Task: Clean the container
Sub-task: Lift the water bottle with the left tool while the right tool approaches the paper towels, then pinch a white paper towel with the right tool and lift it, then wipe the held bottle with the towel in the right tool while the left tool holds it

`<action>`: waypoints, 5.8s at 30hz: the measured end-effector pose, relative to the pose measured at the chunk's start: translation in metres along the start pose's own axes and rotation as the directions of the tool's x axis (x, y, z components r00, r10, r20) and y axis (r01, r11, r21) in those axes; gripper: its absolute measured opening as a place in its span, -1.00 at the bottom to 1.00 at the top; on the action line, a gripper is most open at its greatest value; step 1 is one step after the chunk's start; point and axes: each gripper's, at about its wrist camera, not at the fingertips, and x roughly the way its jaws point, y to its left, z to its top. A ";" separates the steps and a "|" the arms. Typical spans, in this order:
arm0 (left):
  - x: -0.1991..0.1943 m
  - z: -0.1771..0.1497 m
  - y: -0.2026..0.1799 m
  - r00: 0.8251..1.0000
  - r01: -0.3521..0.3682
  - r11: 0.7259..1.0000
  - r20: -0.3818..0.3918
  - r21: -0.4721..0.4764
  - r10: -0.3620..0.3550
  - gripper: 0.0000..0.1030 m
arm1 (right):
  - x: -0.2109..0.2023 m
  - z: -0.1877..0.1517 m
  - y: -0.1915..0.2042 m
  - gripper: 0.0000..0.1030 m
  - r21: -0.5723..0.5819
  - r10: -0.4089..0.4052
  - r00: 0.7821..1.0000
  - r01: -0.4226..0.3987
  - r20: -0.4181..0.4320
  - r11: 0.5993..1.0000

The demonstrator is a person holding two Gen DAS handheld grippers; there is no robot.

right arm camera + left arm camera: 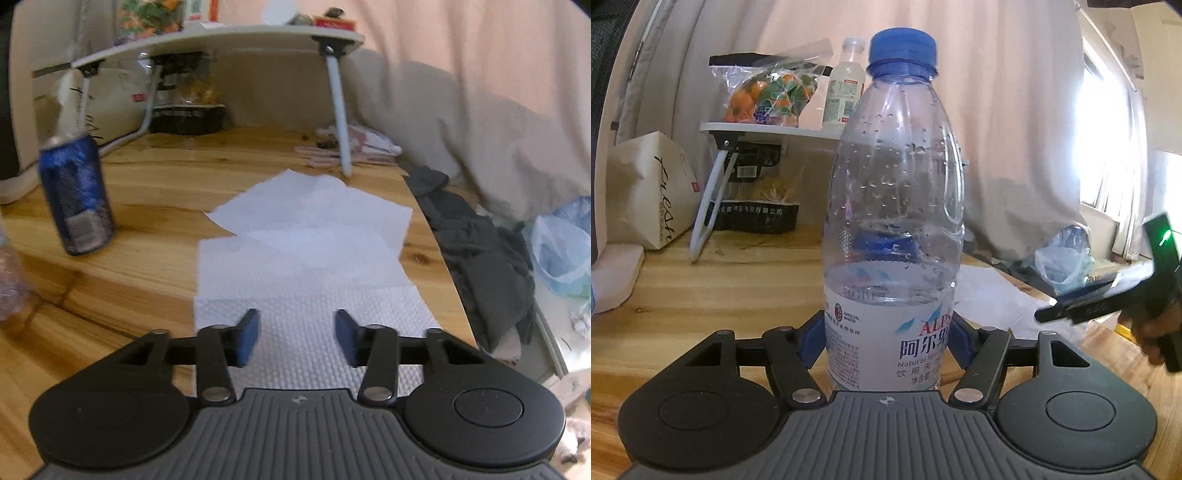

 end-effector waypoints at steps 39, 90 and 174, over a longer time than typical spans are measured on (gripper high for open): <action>0.004 0.002 -0.001 0.999 0.047 0.999 -0.022 0.018 -0.046 0.31 | 0.103 0.118 0.030 0.37 -0.652 0.031 0.695 -0.688 -0.718 0.318; 0.005 0.002 0.000 0.999 0.034 0.999 -0.028 0.008 -0.033 0.31 | -0.017 0.042 0.044 -0.89 -0.330 0.312 0.881 -0.430 -0.355 0.840; 0.004 0.002 0.000 0.997 0.075 0.997 -0.034 0.013 -0.074 0.30 | -0.084 0.050 0.162 -0.90 -0.588 0.298 0.930 -0.120 0.216 0.800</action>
